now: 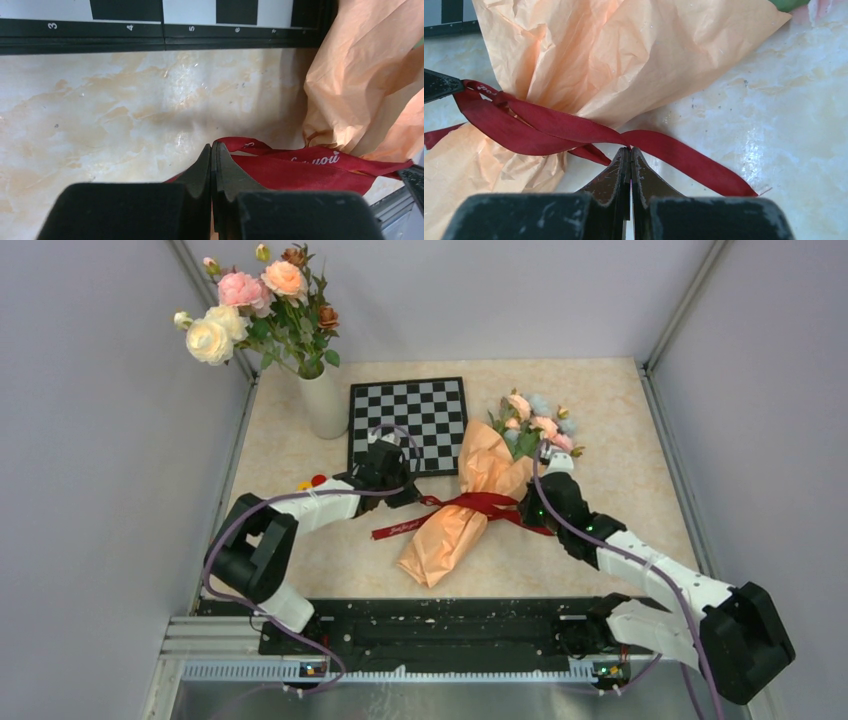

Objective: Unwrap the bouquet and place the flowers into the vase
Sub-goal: Untie the ribbon from the wrapping paper.

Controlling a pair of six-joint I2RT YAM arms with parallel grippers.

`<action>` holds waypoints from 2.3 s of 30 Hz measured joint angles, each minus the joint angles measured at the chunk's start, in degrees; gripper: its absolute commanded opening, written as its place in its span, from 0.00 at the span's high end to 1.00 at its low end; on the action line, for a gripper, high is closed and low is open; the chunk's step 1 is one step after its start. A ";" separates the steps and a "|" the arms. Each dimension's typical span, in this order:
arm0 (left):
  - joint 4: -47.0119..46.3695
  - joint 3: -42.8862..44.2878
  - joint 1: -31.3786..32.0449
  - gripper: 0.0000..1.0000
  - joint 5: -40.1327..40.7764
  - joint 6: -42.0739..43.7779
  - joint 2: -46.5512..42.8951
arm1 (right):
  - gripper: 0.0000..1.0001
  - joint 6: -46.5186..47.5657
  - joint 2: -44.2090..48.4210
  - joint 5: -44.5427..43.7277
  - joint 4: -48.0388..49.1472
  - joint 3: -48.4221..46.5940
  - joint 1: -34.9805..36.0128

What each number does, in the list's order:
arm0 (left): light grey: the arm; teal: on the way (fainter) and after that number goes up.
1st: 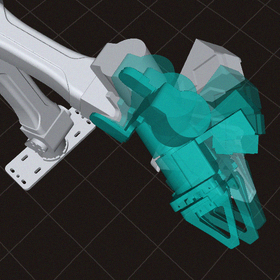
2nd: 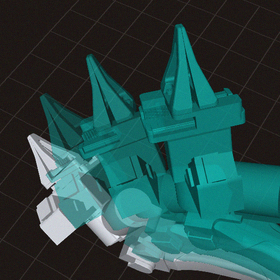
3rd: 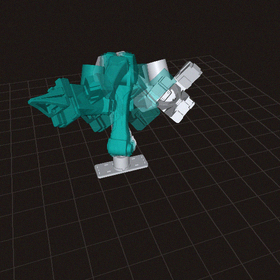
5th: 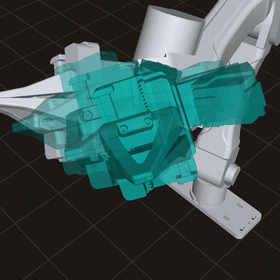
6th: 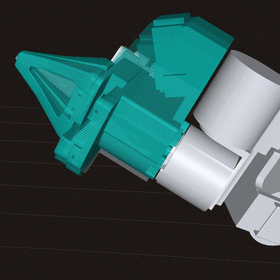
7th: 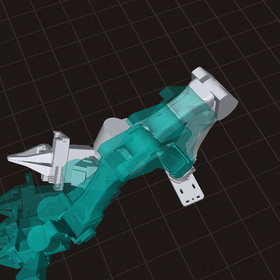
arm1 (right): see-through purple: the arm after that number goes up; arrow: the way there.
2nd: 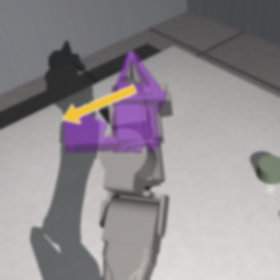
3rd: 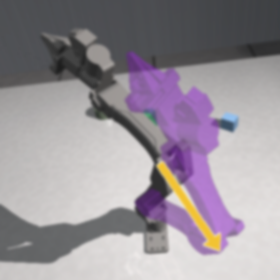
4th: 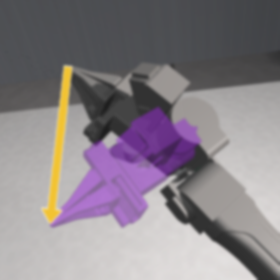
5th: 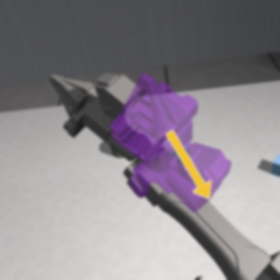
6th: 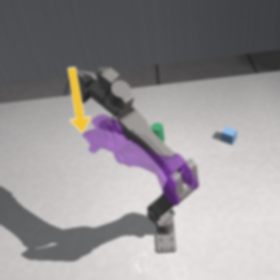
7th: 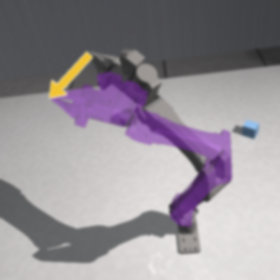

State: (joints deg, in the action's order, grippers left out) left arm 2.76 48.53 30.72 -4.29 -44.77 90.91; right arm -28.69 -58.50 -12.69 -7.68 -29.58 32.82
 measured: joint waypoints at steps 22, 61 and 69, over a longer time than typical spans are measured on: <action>5.22 5.03 8.83 0.24 -2.43 16.59 -6.56 | 1.00 -1.97 -1.97 4.42 2.25 1.73 0.00; -5.01 6.21 23.45 0.69 9.70 47.69 5.27 | 1.00 -2.49 -1.90 4.20 2.10 1.66 0.00; -5.35 6.64 23.78 0.77 9.68 47.01 5.25 | 1.00 -2.54 -1.90 3.43 2.08 1.66 0.00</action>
State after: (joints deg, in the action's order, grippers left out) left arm -2.59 55.18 54.50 5.39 2.24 96.16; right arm -31.22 -60.40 -9.26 -5.61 -27.92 32.82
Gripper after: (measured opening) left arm 0.231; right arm 0.009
